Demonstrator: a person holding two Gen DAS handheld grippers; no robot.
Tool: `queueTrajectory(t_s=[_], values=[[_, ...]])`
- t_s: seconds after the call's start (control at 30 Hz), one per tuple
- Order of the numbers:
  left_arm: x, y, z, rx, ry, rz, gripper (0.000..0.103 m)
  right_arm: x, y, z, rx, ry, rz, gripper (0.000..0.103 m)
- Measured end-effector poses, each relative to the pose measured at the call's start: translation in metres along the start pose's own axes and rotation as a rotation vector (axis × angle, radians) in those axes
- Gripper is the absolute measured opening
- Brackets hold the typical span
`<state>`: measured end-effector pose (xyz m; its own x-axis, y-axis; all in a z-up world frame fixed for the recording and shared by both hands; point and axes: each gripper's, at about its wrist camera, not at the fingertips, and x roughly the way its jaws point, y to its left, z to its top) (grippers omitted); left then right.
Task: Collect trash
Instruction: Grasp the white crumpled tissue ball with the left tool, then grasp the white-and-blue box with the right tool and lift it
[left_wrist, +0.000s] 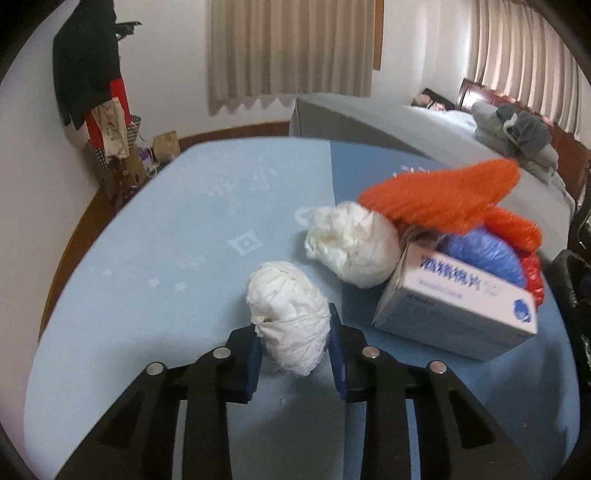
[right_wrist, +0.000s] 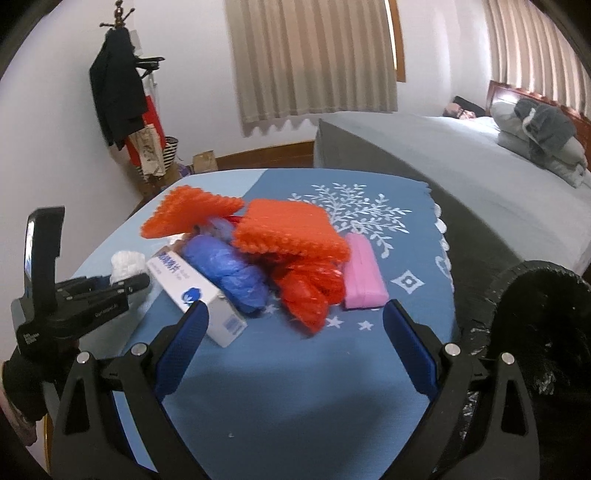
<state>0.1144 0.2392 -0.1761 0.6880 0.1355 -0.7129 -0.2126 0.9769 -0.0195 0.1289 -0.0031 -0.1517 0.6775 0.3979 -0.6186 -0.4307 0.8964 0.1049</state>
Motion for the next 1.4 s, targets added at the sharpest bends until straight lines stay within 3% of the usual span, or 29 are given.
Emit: queueTrajectory(t_s=[0.3, 0.6, 0.7, 0.77, 0.93, 1.1, 1.27, 1.4], values=[[-0.02, 0.013, 0.003, -0.019, -0.031, 0.019, 0.031, 0.007, 0.024, 0.004, -0.047, 0.019, 0.076, 0.092], [-0.032, 0.027, 0.003, -0.025, -0.057, 0.042, 0.031, 0.03, 0.047, 0.006, -0.089, 0.065, 0.129, 0.078], [-0.034, 0.027, 0.001, -0.028, -0.06, 0.045, 0.031, 0.037, 0.051, 0.008, -0.094, 0.085, 0.146, 0.067], [-0.035, 0.028, 0.0, -0.028, -0.06, 0.047, 0.031, 0.038, 0.052, 0.008, -0.089, 0.103, 0.174, 0.054], [-0.038, 0.026, 0.0, -0.034, -0.063, 0.047, 0.031, 0.033, 0.057, 0.01, -0.074, 0.122, 0.226, 0.042], [-0.041, 0.027, -0.003, -0.037, -0.066, 0.049, 0.032, 0.028, 0.064, 0.01, -0.073, 0.124, 0.241, 0.042], [-0.042, 0.03, -0.007, -0.048, -0.054, 0.054, 0.032, 0.037, 0.07, 0.004, -0.105, 0.156, 0.218, 0.054], [-0.043, 0.033, -0.008, -0.051, -0.052, 0.059, 0.032, 0.039, 0.071, -0.002, -0.097, 0.186, 0.242, 0.055]])
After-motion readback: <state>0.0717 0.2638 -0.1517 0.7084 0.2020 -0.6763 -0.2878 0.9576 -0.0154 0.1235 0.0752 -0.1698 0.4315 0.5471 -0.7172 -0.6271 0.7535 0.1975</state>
